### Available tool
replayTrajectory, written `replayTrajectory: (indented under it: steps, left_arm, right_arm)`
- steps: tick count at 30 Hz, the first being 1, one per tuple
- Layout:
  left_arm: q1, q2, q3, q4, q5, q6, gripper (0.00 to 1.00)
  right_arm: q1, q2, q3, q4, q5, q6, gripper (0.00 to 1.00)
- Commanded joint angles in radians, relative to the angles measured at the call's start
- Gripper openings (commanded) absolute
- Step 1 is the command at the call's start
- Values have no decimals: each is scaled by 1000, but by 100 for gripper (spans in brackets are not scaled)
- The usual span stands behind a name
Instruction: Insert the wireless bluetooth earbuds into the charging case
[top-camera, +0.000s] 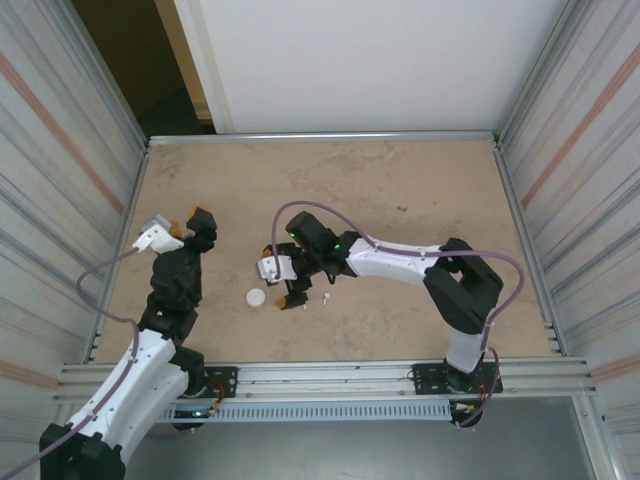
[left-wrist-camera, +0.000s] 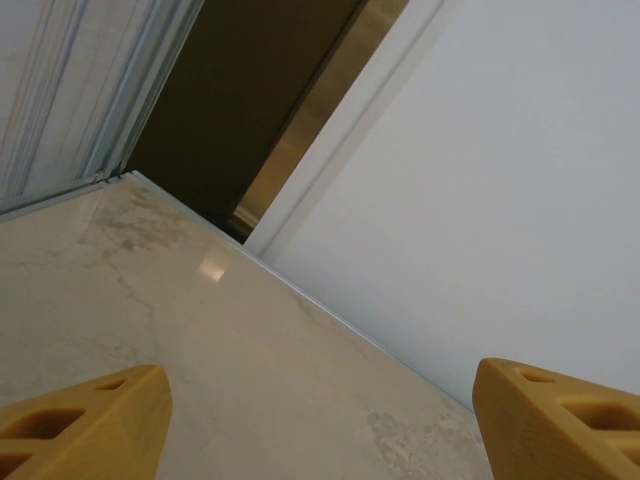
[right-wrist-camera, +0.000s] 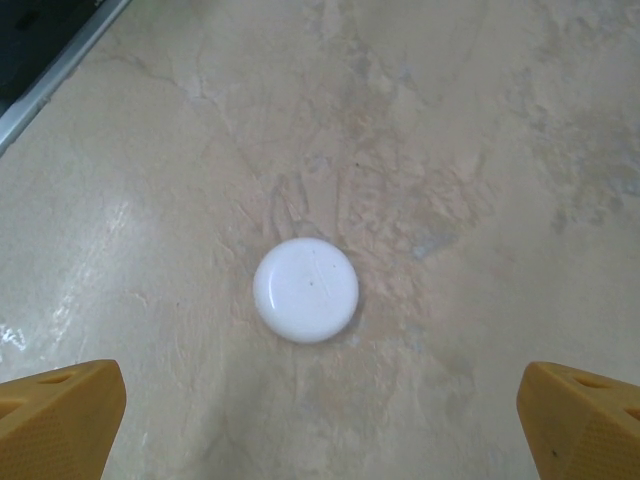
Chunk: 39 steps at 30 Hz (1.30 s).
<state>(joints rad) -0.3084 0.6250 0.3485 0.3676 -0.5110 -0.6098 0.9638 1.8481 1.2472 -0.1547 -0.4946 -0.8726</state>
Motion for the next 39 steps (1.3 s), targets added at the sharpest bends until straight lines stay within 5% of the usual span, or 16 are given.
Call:
replayTrajectory:
  steps: [1,24,39]
  left_arm:
    - [16,-29,-10,-43,-61,-47,79]
    - [49,-73,-31,-79,-55,-92,79]
    - [52,-73,-31,-82,-51,-99,79]
  right_arm:
    - [22,71,69,-79,-12,-60,99]
    - [48,328,313,-214,6,-117,98]
    - [49,412,430,-305,-4,-111,81]
